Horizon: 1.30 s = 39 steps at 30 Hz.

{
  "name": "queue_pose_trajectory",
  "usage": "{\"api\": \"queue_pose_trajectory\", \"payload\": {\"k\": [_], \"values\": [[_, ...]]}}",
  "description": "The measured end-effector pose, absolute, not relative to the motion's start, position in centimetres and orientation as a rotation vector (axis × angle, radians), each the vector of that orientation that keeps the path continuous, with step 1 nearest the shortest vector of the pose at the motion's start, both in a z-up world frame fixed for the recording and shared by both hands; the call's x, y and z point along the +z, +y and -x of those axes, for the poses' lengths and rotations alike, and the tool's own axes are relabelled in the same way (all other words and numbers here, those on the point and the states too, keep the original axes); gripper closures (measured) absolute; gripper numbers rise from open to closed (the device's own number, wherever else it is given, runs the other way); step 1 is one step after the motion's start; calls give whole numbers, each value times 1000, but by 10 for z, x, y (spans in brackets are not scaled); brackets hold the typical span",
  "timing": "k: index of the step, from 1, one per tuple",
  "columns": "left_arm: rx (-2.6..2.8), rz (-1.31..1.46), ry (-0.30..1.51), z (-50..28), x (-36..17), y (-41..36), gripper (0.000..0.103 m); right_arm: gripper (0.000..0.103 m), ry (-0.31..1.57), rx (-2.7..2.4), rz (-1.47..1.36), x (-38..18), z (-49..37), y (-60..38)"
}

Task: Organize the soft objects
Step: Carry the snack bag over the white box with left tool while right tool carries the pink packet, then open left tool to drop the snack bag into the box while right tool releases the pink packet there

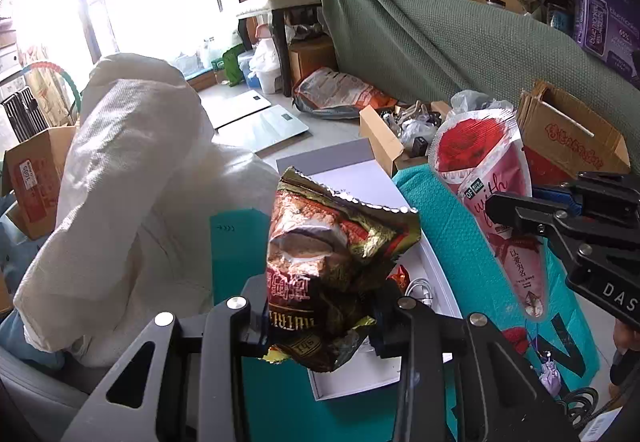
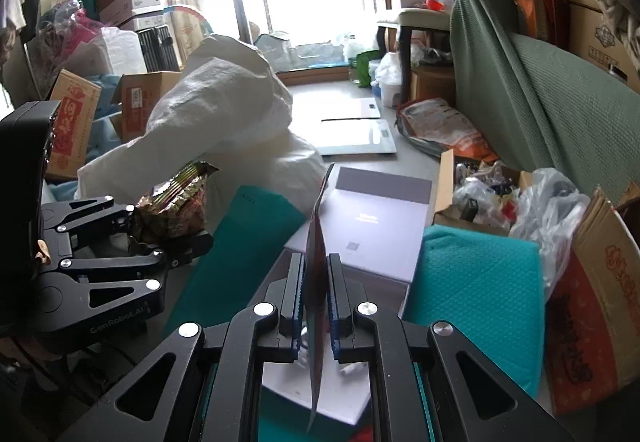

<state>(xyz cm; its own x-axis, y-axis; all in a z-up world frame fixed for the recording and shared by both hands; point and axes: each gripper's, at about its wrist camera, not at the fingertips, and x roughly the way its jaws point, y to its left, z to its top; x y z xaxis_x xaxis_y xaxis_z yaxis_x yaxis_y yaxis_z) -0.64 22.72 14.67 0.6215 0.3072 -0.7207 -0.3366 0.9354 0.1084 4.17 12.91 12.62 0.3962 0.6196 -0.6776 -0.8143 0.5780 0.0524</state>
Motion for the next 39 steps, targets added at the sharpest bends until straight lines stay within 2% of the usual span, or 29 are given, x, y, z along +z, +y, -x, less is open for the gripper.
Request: {"api": "queue_pose_trajectory", "payload": {"k": [20,35,37,39], "values": [[332,115,990,-29,62,232,68,92,820,895,358,54,-75,148],[359,63,1002,-44,48,232,68,92,831,879,366,37,-84,152],[372,57,1027,-47,46,233,68,88,830,874,371,37,-83,151],[397,56,1041,-48,45,234,61,83,833,868,375,37,-83,151]]}}
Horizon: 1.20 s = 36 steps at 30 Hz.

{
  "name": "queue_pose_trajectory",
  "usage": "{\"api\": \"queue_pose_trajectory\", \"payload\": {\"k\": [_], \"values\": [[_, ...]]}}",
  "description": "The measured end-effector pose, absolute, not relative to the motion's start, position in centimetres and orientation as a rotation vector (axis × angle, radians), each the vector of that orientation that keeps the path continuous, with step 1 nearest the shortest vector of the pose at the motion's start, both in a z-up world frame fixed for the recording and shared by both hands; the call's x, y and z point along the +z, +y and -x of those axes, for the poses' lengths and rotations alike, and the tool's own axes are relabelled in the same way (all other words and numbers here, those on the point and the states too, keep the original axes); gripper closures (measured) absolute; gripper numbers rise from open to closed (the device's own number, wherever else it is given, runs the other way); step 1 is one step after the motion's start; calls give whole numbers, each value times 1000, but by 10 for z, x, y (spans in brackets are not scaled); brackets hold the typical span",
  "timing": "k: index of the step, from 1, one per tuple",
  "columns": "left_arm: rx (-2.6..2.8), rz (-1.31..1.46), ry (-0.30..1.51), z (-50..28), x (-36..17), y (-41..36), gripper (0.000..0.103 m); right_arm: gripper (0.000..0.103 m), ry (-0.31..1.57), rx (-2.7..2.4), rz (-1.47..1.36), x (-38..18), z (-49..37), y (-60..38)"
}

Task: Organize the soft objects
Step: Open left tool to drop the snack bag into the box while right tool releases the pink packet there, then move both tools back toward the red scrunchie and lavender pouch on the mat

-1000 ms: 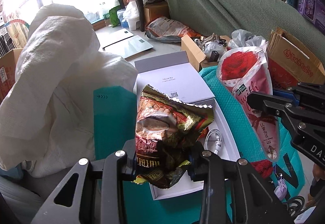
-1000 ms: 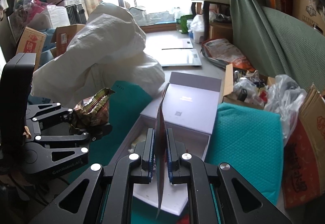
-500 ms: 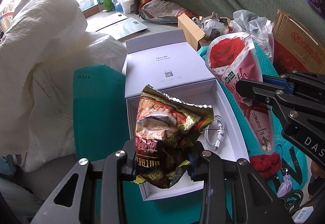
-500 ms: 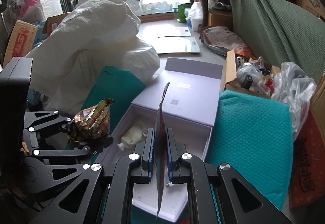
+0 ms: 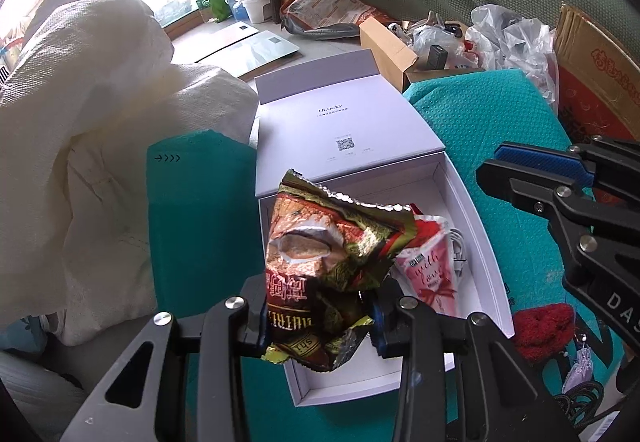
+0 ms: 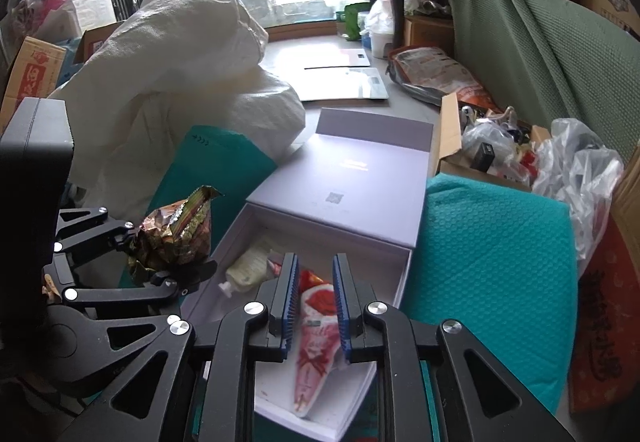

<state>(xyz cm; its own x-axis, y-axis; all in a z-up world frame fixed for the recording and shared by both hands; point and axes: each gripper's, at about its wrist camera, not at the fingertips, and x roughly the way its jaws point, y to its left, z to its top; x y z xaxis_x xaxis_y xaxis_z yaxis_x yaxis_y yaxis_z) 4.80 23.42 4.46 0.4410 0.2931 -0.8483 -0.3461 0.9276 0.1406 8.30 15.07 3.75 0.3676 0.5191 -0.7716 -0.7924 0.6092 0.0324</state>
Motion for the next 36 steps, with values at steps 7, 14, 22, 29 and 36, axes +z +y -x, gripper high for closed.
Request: {"api": "queue_pose_trajectory", "payload": {"k": [7,14,22,29,36], "values": [[438,42,1005,-45,57,234,42,83,839,861,378,41,-82,145],[437,42,989,-39,73,228,41,83,824,862,373,54,-75,139],[429,27,948,-25,102,212,41,83,777,866,373,83,-61,131],[430,13,902,-11,136,198,41,83,735,863,372,114,-48,121],[431,14,860,5,168,187,41,71,704,854,367,141,-34,110]]}}
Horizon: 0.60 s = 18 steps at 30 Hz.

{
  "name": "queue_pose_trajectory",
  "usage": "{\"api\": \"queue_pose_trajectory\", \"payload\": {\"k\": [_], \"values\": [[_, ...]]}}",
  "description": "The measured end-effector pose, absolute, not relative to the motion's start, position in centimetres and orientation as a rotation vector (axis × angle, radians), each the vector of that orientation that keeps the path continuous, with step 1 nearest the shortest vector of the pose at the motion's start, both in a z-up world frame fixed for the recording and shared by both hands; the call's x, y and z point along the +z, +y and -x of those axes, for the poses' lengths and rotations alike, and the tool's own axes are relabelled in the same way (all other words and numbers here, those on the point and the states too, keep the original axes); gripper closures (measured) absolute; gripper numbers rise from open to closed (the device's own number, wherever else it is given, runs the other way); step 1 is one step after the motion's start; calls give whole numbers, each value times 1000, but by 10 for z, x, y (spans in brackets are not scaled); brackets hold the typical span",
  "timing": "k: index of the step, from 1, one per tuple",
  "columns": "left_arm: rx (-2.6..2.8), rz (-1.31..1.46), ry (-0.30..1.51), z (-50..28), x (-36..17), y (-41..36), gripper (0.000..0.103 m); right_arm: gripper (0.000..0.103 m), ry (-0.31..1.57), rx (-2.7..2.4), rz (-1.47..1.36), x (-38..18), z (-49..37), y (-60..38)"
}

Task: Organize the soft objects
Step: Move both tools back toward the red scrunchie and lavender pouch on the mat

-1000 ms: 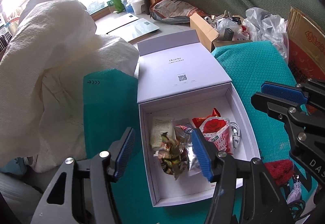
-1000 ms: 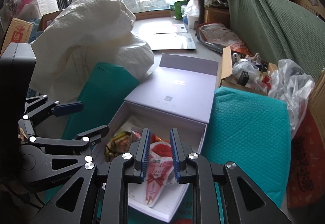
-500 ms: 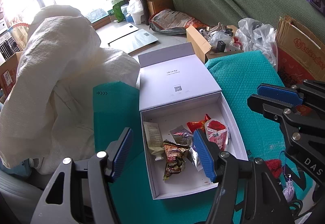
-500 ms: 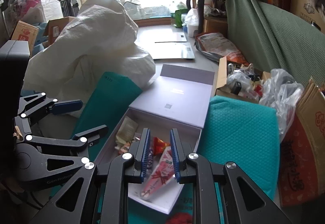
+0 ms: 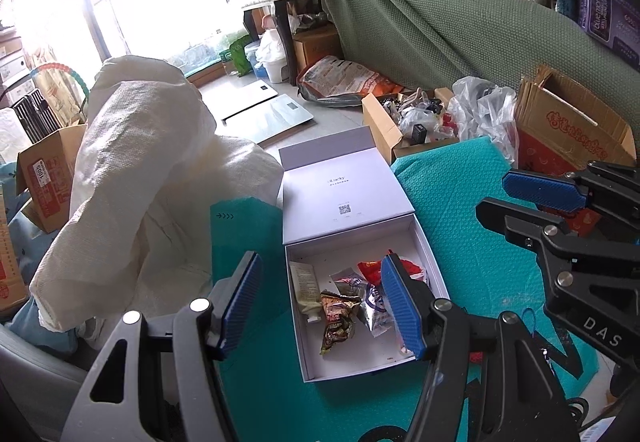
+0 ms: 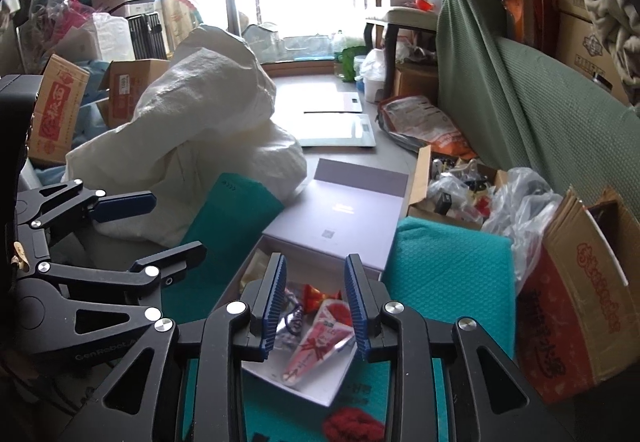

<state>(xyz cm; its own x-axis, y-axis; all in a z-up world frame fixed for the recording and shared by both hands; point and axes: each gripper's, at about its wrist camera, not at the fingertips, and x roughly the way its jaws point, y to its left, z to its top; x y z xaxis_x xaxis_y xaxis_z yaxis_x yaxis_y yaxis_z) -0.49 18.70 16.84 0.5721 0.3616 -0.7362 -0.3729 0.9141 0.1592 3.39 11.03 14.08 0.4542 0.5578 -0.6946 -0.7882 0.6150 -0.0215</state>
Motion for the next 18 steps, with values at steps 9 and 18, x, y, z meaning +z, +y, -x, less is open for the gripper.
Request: {"api": "queue_pose_trajectory", "payload": {"k": [9,18], "values": [[421,41,818,25,194,174,38,42,672,805,343,165,-17,90],[372,77,831,42,202,159,38,29,674,756,288,175,-4,63]]}}
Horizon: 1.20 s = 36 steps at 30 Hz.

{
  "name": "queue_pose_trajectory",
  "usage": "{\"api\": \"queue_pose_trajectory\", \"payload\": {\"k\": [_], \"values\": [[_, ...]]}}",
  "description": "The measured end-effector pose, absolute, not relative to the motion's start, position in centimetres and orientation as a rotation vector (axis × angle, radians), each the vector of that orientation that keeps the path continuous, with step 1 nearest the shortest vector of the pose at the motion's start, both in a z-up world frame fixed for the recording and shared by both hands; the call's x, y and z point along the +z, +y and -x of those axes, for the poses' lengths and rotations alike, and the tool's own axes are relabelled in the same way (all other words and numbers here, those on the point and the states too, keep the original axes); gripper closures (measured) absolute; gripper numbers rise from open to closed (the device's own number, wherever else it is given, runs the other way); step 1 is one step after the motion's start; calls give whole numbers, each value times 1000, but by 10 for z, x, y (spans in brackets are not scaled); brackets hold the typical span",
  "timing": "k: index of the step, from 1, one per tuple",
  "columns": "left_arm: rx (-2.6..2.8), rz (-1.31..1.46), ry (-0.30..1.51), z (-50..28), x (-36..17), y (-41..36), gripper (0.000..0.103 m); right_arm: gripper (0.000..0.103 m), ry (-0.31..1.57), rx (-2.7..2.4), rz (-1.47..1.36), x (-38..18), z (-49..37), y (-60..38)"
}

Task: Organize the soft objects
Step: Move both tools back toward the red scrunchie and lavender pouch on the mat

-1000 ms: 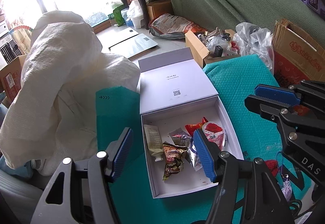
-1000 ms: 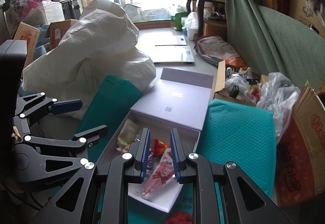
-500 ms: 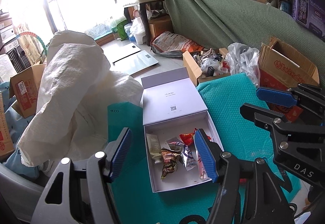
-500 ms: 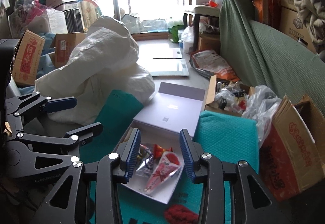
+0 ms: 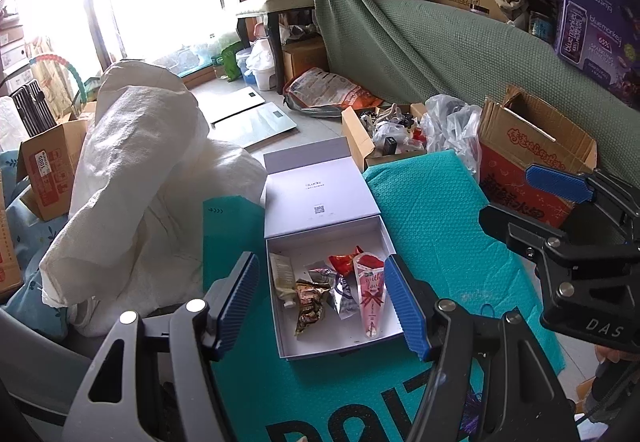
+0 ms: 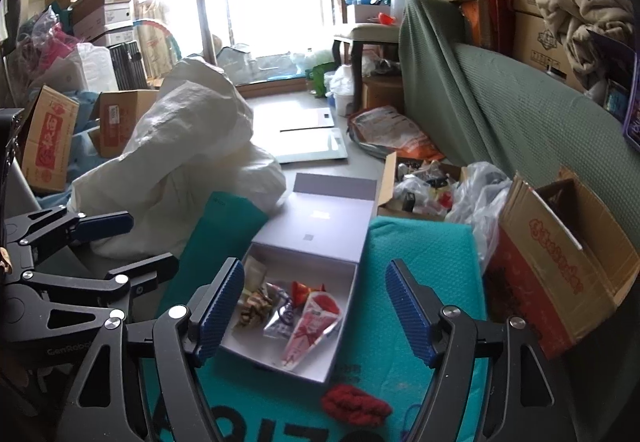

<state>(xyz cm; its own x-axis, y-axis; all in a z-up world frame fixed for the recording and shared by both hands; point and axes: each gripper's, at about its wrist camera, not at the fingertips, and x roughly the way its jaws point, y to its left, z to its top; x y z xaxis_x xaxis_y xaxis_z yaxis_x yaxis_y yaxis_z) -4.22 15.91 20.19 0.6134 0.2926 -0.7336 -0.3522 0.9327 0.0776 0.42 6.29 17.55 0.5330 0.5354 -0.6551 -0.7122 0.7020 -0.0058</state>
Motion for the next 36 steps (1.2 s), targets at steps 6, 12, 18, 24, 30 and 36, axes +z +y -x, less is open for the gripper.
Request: {"api": "queue_pose_trajectory", "payload": {"k": [6,12,18,24,30,36], "values": [[326,69,823,54,205,143,38,29,709,724,287,170,10,46],[299,50,834,65,202,127,38,29,736,698,281,162,24,29],[256,60,856,72,187,115,38,29,797,681,261,146,35,13],[219,79,902,79,169,103,38,29,838,675,255,128,45,-2],[190,90,944,85,150,93,38,29,857,675,243,115,55,-14],[133,124,975,90,130,83,38,29,877,685,245,99,63,-24]]}}
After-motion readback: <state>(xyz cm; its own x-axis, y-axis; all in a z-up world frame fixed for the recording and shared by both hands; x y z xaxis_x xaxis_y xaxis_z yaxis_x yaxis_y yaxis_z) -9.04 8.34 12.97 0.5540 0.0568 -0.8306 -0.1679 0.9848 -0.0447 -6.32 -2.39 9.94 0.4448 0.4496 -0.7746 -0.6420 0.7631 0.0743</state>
